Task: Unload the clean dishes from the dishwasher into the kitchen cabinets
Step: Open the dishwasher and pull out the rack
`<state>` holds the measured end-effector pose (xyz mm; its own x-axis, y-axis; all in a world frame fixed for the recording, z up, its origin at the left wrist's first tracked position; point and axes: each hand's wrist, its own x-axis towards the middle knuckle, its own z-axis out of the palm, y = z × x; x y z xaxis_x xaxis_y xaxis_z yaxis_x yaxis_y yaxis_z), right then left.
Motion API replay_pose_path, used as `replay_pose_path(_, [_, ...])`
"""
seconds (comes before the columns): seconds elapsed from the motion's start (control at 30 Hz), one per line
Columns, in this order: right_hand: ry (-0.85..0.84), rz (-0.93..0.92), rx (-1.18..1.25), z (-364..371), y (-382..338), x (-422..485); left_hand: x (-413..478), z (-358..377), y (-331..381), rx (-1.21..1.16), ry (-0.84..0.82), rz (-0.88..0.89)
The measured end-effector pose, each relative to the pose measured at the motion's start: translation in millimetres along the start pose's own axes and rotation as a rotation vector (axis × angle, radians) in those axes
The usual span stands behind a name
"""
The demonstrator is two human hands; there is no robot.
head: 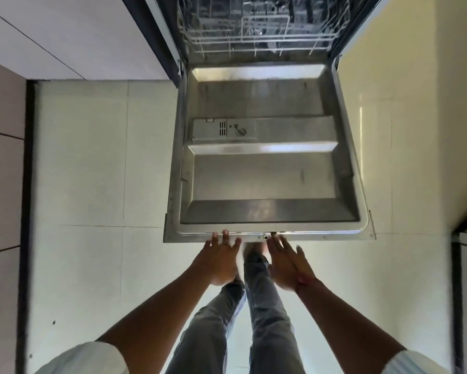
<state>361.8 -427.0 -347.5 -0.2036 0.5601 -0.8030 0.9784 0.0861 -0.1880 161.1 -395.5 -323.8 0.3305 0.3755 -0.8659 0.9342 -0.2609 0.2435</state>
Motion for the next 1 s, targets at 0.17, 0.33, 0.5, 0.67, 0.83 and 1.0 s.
replay_pose_path(0.17, [0.402,-0.05,-0.057,4,3,17,18,26,25,0.038,0.203,-0.169])
replay_pose_path(0.33, [0.48,-0.116,-0.119,14,8,19,41,16,37,0.076,0.156,-0.244])
replay_pose_path(0.5, [0.181,0.015,-0.073,16,11,32,59,18,24,0.04,0.17,-0.21])
replay_pose_path(0.67, [-0.115,-0.014,-0.02,25,19,71,80,50,-19,-0.059,0.091,-0.178])
replay_pose_path(0.83, [-0.33,-0.01,-0.073,41,37,101,111,73,-41,0.046,-0.107,-0.074])
replay_pose_path(1.0, [-0.351,-0.007,-0.085,59,42,127,142,89,-49,0.056,-0.161,-0.073])
